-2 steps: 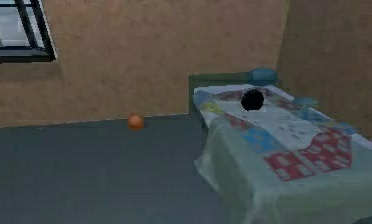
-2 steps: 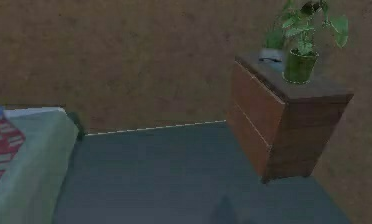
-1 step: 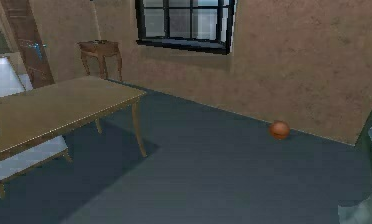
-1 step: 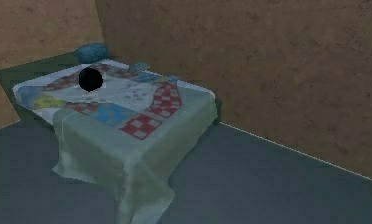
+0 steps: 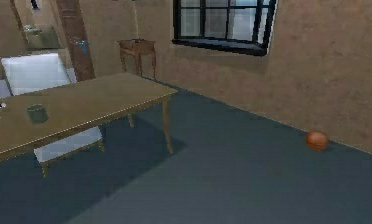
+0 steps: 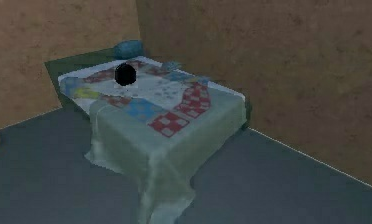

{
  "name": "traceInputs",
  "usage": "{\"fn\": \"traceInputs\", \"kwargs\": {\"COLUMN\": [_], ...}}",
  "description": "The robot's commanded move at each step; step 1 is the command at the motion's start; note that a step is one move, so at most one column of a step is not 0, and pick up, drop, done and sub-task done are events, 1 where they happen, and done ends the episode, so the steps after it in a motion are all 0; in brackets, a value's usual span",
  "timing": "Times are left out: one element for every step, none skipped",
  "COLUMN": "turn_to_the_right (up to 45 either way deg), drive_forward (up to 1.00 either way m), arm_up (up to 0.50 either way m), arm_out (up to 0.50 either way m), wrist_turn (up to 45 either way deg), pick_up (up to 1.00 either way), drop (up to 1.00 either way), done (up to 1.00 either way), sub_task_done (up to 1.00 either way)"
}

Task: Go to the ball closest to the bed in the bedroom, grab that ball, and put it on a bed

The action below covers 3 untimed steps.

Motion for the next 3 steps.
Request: {"fn": "traceInputs", "kwargs": {"turn_to_the_right": [0.0,45.0,0.0], "drive_forward": [0.40,0.00,1.00], "arm_up": [0.00,0.00,0.00], "arm_out": [0.00,0.00,0.00], "wrist_turn": [0.0,0.0,0.0], "pick_up": [0.00,0.00,0.00], "drop": [0.00,0.00,0.00], "done": [0.00,0.00,0.00], "sub_task_done": [0.00,0.00,0.00]}}
